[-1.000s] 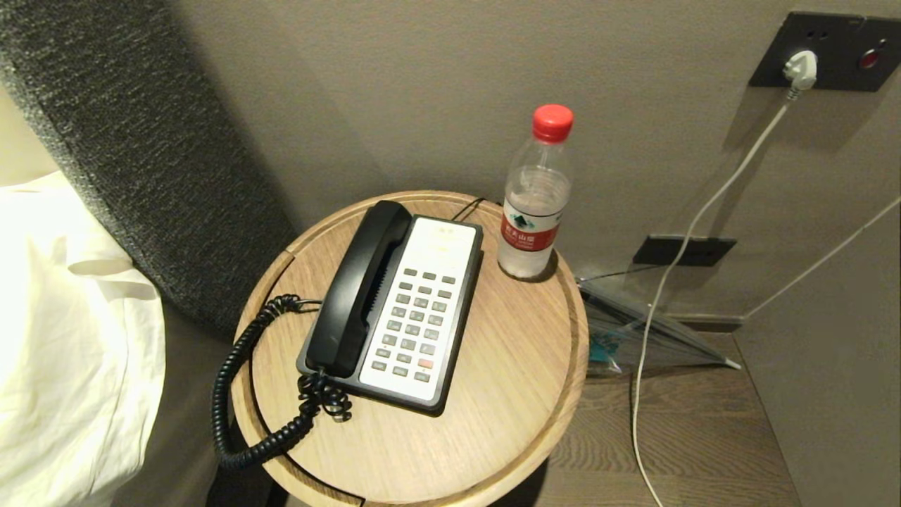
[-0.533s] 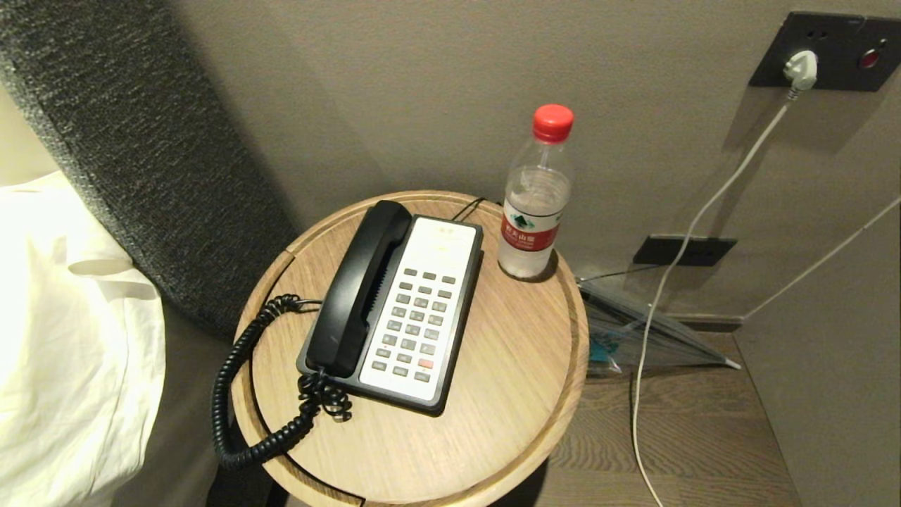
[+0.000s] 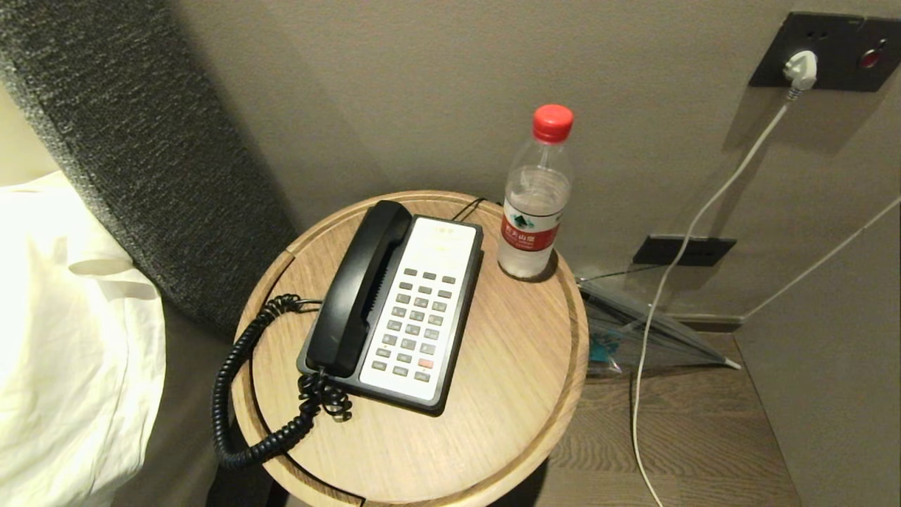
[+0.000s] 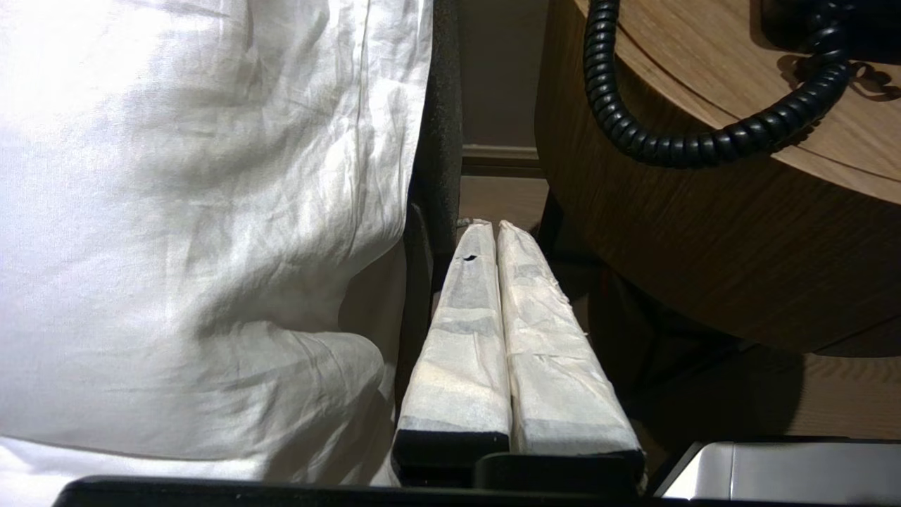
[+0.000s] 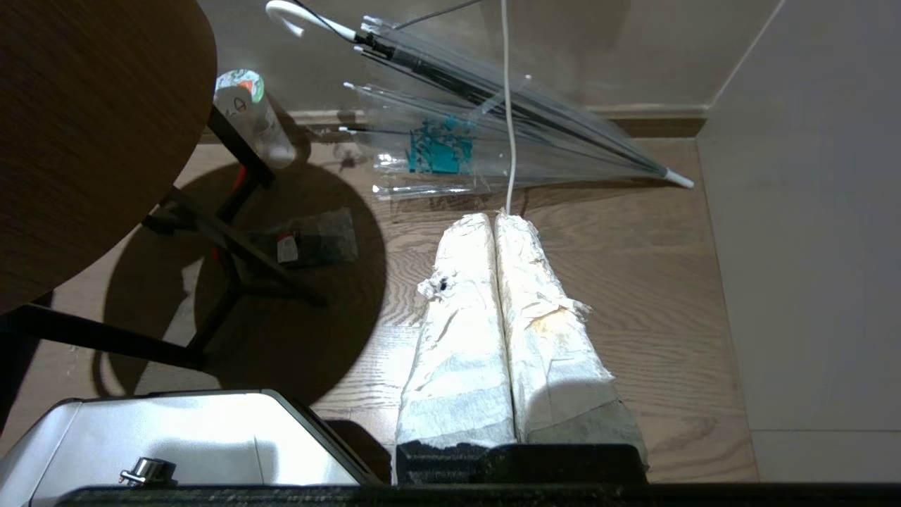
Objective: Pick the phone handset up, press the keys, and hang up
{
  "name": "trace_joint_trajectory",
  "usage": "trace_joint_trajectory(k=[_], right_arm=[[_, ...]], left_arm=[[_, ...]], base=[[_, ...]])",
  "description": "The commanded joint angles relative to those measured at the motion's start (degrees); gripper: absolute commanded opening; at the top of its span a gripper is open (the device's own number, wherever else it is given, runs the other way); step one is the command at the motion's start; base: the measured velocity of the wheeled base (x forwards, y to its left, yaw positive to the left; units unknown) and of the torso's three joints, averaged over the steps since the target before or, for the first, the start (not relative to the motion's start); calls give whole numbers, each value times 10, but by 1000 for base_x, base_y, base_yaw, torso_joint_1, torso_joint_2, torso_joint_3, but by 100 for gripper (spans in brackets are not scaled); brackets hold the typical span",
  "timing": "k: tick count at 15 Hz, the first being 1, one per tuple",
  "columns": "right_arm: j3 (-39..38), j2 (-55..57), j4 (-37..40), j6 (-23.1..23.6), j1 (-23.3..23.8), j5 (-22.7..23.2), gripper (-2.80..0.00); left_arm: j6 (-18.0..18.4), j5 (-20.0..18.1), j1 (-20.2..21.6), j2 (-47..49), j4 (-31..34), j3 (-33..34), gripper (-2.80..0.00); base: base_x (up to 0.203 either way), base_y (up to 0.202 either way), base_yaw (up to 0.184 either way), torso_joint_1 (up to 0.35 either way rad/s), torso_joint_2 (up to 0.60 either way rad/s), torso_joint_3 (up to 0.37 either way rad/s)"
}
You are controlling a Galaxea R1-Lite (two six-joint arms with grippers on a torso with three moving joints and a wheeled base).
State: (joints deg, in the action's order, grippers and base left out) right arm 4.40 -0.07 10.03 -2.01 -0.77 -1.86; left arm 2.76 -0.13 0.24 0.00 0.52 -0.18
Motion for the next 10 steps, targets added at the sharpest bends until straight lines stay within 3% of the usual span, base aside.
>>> trace_joint_trajectory(k=[1, 10], right_arm=[[0, -5, 1, 0, 0, -1, -280], [0, -5, 1, 0, 0, 0, -280]], left_arm=[[0, 0, 0, -1, 1, 0, -280], [-4, 0, 0, -1, 0, 1, -280]], base=[[0, 0, 0, 8, 2, 85], [0, 0, 0, 3, 2, 188]])
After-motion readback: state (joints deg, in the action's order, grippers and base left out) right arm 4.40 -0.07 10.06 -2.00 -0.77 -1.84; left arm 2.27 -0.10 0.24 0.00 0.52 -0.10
